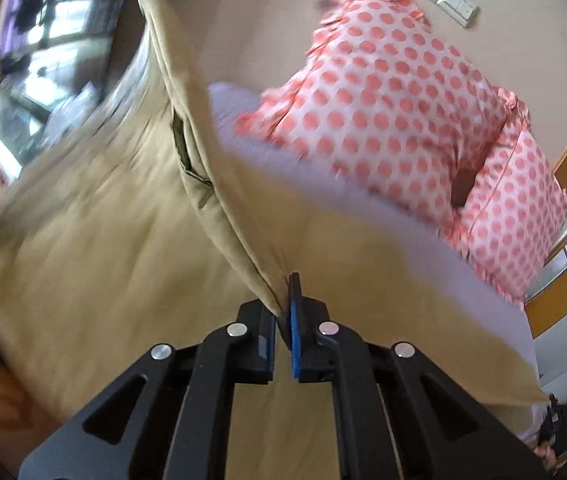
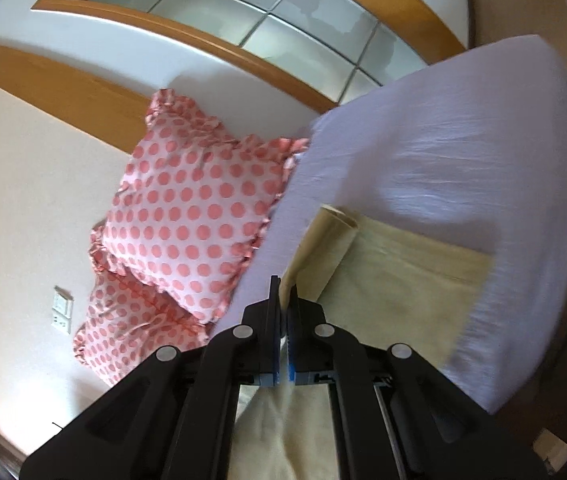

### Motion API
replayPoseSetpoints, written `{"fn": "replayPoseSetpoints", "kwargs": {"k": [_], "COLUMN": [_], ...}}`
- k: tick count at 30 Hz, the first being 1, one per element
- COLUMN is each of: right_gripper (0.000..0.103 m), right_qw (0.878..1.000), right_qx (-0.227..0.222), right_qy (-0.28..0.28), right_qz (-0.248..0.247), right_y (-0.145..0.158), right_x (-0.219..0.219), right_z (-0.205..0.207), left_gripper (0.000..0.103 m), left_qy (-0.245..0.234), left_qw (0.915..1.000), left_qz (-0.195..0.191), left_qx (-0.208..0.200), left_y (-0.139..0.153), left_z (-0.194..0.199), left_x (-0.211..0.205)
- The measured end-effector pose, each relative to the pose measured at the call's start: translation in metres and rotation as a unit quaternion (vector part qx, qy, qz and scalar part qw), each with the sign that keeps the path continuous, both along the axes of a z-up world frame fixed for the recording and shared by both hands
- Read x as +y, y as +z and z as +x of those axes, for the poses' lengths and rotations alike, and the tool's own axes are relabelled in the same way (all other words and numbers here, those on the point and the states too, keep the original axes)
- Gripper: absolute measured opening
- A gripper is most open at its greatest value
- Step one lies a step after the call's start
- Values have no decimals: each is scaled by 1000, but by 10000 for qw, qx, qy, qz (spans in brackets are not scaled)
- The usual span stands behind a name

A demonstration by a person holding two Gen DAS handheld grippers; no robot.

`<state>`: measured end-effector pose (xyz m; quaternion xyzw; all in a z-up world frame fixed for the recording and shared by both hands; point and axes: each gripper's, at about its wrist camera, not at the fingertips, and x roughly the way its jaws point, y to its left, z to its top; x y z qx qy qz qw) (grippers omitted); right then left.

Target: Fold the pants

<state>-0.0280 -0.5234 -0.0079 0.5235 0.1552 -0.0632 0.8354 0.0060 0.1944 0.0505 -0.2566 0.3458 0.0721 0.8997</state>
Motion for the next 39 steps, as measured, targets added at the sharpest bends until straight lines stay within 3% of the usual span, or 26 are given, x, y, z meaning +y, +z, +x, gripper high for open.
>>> {"fn": "replayPoseSetpoints", "kwargs": {"k": [5,11,12,13,15,16,21,23,26,29,30,33,35,39], "right_gripper": [2,4,11,29,54,54,52,52,46,22,5,4,4,4], "right_qw": [9993,9964,9955,9946,9920,9901,9876,9858,9842,9854,9864,9867,9821,9592], "right_qx": [361,808,856,898,923,940,1112,1130,1125,1099,1083,805,380,-630], "right_qy": [-123,-144,-213,-277,-490,-606,-672,-705,-582,-321,-199,-4,259,1458], "right_qz": [64,-232,-354,-444,-705,-846,-884,-1025,-1236,-1263,-1217,-1414,-1827,-2340], "right_y": [-20,-22,-19,-17,-10,-7,-17,-16,-17,-21,-23,-16,11,69], "right_x": [-4,-4,-3,-3,-2,-3,-8,-4,6,13,14,24,47,132], "right_z": [-13,-19,-23,-26,-34,-37,-34,-32,-27,-20,-16,-8,3,36], "left_gripper": [5,9,9,10,13,14,23,33,36,39,41,51,58,61], "left_qy": [178,152,132,112,68,52,35,113,161,327,421,862,1028,1146], "left_qw": [9987,9994,9994,9993,9991,9990,9988,9989,9983,9974,9967,9925,9902,9875], "left_qz": [-416,-281,-315,-347,-416,-430,-439,-386,-452,-488,-502,-531,-605,-848], "left_qx": [254,99,63,31,-44,-63,-198,-247,-333,-419,-471,-679,-723,-674], "left_y": [-36,-42,-42,-43,-43,-43,-39,-37,-36,-35,-35,-33,-35,-45], "left_z": [-46,-62,-63,-65,-69,-70,-80,-88,-98,-106,-110,-127,-133,-136], "left_x": [7,1,2,2,3,4,4,6,11,17,21,36,45,54]}}
